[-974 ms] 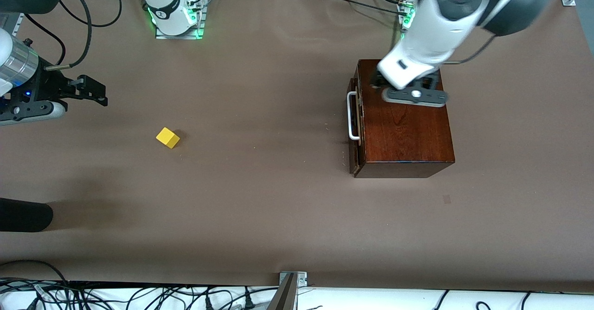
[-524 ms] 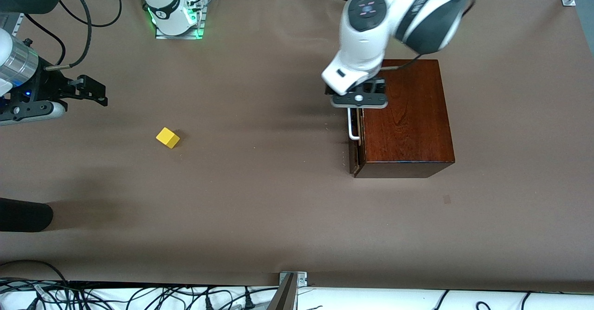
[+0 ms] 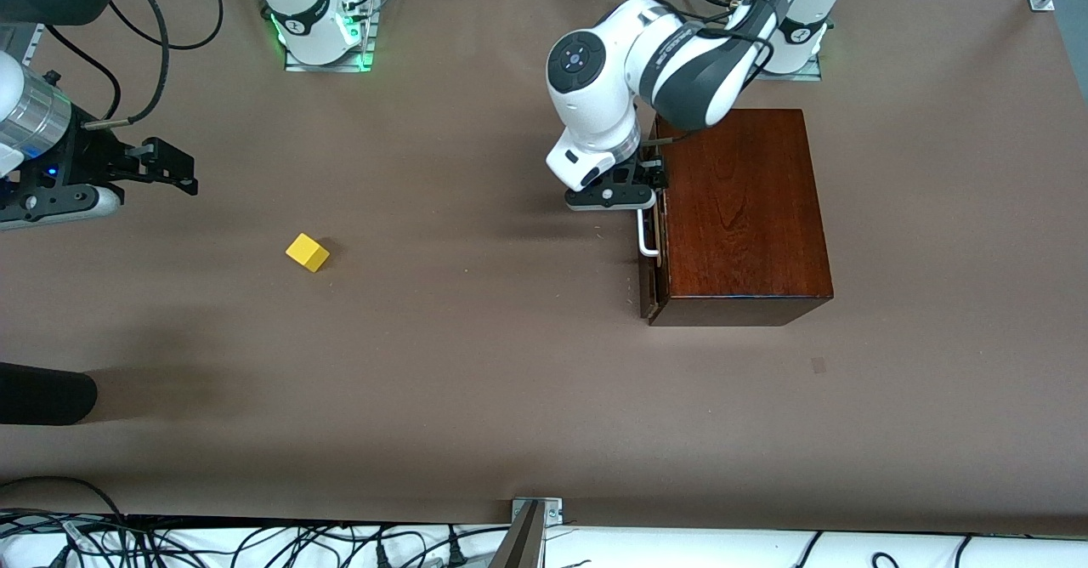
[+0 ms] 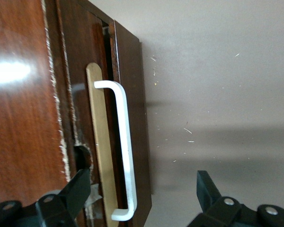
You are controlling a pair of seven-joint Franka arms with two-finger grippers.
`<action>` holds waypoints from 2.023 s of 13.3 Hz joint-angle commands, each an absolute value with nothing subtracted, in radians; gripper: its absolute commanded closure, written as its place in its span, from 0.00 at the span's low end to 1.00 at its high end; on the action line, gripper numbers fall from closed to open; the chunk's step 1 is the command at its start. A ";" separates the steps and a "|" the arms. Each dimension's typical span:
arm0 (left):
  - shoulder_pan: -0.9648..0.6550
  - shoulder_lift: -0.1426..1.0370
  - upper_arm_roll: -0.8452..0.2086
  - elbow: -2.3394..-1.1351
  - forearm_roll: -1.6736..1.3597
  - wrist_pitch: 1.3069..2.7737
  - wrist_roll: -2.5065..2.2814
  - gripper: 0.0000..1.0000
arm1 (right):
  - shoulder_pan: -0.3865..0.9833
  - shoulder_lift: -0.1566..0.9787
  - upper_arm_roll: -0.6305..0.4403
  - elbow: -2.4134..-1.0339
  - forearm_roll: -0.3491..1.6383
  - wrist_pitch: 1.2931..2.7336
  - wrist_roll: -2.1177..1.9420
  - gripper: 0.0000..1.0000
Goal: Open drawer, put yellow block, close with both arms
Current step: 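Move the left gripper over the box to the white drawer handle, then grasp the handle and pull the drawer open while the right gripper reaches the cube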
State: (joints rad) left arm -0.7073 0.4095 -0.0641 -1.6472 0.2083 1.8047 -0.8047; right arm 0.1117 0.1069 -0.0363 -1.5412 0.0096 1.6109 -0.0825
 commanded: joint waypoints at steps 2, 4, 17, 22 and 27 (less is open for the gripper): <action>-0.742 0.452 -0.055 -1.646 0.311 1.810 -0.893 0.00 | 0.112 0.101 -0.037 -1.516 0.008 1.592 -0.095 0.00; -0.746 0.468 -0.055 -1.651 0.314 1.810 -0.900 0.00 | 0.112 0.092 -0.029 -1.513 0.005 1.592 -0.086 0.00; -0.747 0.543 -0.055 -1.667 0.328 1.943 -0.943 0.00 | 0.173 0.139 -0.025 -1.494 0.005 1.626 -0.095 0.00; -0.778 0.555 -0.057 -1.644 0.310 2.028 -0.960 0.00 | 0.226 0.193 -0.026 -1.500 0.009 1.631 -0.094 0.00; -0.784 0.561 -0.067 -1.617 0.233 2.126 -0.982 0.00 | 0.221 0.284 -0.028 -1.547 0.047 1.655 -0.302 0.00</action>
